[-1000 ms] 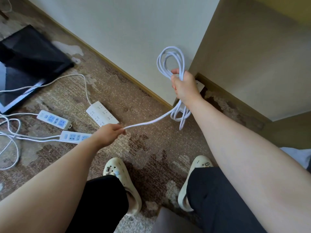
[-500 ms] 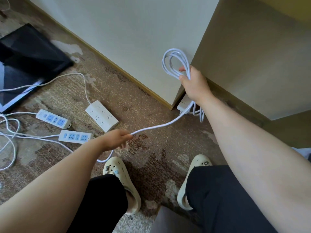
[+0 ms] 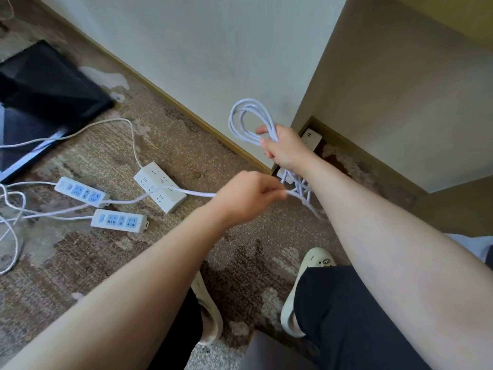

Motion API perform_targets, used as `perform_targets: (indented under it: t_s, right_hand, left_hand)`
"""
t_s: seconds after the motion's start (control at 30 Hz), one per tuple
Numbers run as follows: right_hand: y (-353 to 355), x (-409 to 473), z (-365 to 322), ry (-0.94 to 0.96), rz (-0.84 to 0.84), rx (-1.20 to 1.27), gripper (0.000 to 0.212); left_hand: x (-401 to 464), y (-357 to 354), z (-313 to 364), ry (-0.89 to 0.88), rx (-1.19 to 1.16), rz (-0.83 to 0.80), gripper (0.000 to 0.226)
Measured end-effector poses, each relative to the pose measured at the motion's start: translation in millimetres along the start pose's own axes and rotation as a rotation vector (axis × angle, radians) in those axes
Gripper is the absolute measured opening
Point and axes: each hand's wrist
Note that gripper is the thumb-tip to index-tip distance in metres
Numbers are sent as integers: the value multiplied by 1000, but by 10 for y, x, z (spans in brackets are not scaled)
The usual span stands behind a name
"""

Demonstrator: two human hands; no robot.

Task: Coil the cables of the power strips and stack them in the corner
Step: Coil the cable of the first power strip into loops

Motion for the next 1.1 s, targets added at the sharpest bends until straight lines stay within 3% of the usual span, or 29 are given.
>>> perform_targets:
  t_s: [0.1, 0.23, 0.4, 0.5, 0.67, 0.9, 1.1]
  right_hand:
    - [-17, -36, 51, -26, -37, 63, 25]
    - [-10, -47, 110, -38, -73, 121, 21]
    - [-110, -29, 157, -78, -160, 167, 21]
    - [-140, -29, 154, -82, -202, 170, 20]
    - [-132, -45, 168, -120, -234, 134, 24]
    - [-161, -78, 135, -128, -271, 142, 23]
    - [-243, -76, 117, -146, -220, 155, 23]
  left_hand:
    - [90, -110, -30, 173, 120, -24, 21]
    - [166, -42, -111, 273, -12, 162, 18]
    - [192, -88, -129, 463, 9, 275, 33]
    - [219, -86, -143, 448, -71, 355, 34]
    - [237, -77, -186, 394, -221, 370, 18]
    - [224, -94, -192, 361, -195, 487, 19]
    - [185, -37, -221, 468, -76, 582, 35]
Point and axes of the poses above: each hand's wrist, its own x-axis towards the middle knuckle, its own y-axis out of the back of the hand, z = x × y, and after that the axes turned 12 degrees about -z, right-handed
